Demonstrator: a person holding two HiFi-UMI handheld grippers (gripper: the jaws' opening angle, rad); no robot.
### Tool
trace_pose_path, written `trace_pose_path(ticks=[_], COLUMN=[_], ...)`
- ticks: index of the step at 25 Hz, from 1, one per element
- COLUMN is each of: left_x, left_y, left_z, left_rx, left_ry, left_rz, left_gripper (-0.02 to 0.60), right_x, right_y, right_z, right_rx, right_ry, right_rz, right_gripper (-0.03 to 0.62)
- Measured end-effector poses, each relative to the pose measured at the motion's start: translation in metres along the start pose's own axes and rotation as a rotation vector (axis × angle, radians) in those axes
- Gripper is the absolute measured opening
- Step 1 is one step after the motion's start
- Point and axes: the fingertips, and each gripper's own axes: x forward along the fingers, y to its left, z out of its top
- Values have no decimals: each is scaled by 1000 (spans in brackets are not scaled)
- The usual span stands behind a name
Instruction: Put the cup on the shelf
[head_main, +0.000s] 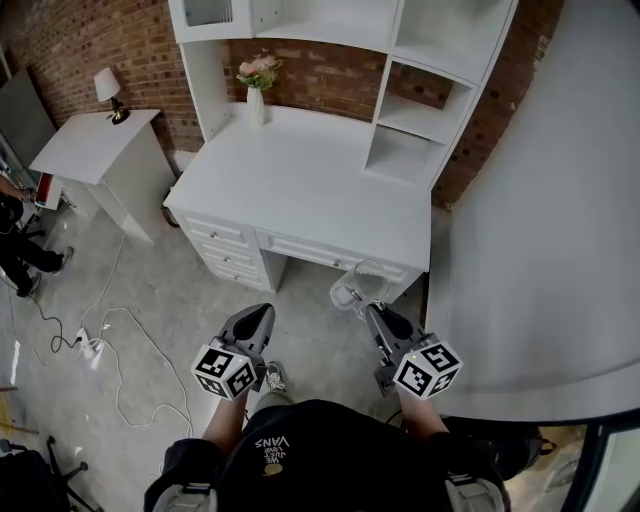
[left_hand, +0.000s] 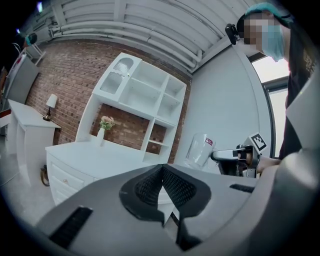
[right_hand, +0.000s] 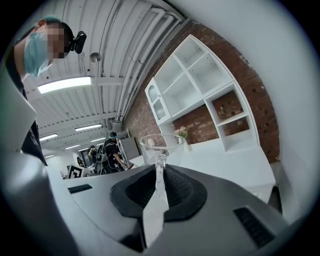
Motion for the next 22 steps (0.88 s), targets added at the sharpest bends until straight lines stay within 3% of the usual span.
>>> trace_pose_path(ticks=[13, 22], left_x=[27, 43], left_y=[123, 181], left_z=[44, 59], left_rx=[7, 17], left_ry=[10, 32], left_rz=[-37, -70], left_gripper=[8, 8], right_x=[123, 174], right_y=[2, 2], right_z=[22, 30], right_rx=[32, 57], right_ry=[-46, -83], right_rz=[-69, -115], right_gripper=[34, 34])
